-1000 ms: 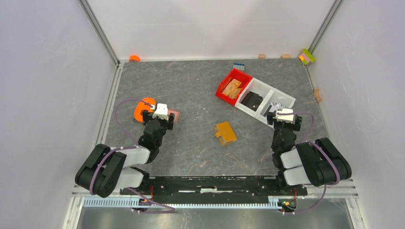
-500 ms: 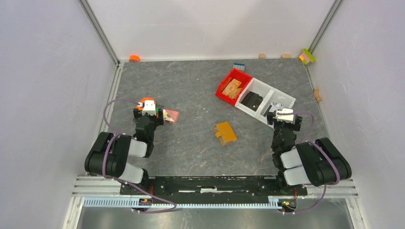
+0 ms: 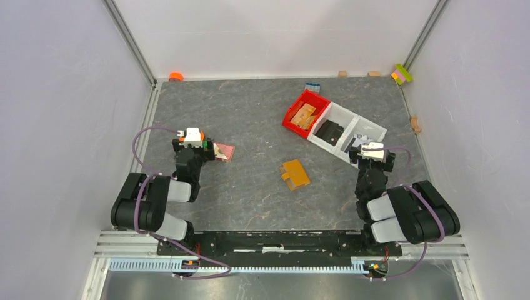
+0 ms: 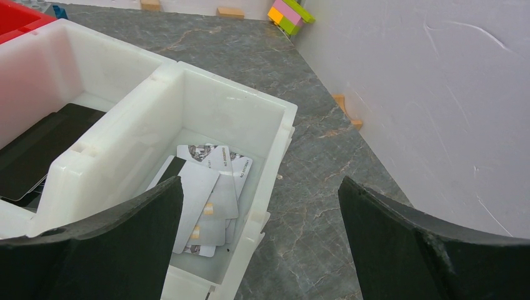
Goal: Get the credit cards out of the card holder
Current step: Reset both arms
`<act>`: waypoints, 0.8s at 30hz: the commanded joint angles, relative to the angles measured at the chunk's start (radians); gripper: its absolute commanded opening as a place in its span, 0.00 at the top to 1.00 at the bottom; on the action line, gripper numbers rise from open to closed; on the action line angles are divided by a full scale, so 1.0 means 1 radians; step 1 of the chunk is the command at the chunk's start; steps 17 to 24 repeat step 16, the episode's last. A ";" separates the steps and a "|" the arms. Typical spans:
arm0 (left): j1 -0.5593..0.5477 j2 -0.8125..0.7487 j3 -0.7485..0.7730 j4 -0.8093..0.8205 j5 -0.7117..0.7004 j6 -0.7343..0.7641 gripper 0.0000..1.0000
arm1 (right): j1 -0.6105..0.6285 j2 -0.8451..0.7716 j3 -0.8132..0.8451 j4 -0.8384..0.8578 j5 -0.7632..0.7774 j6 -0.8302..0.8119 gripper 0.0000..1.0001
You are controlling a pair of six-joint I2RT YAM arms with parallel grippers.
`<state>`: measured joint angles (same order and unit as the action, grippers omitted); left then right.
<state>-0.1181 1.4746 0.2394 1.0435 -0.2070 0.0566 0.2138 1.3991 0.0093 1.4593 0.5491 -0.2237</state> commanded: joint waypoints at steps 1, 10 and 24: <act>0.005 0.000 0.023 0.027 -0.003 -0.037 0.00 | -0.003 0.001 -0.133 0.073 -0.011 0.010 0.02; 0.006 0.001 0.027 0.021 -0.002 -0.037 0.00 | -0.004 0.000 -0.132 0.073 -0.011 0.011 0.02; 0.007 0.000 0.028 0.018 0.001 -0.037 0.00 | -0.005 0.000 -0.133 0.074 -0.012 0.011 0.02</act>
